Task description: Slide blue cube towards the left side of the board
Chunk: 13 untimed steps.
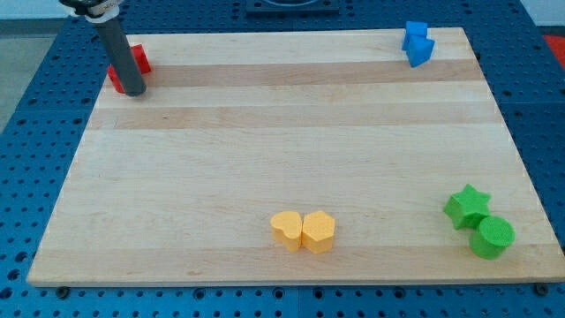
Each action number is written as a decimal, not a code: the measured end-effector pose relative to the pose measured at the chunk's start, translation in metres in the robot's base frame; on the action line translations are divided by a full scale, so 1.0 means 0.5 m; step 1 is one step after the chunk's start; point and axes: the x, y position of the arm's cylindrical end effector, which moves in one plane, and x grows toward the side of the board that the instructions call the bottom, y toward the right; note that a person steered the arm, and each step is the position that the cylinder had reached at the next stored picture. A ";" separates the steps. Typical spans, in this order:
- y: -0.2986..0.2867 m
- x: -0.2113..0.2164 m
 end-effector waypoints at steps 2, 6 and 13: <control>0.164 0.058; 1.087 -0.061; 0.492 -0.069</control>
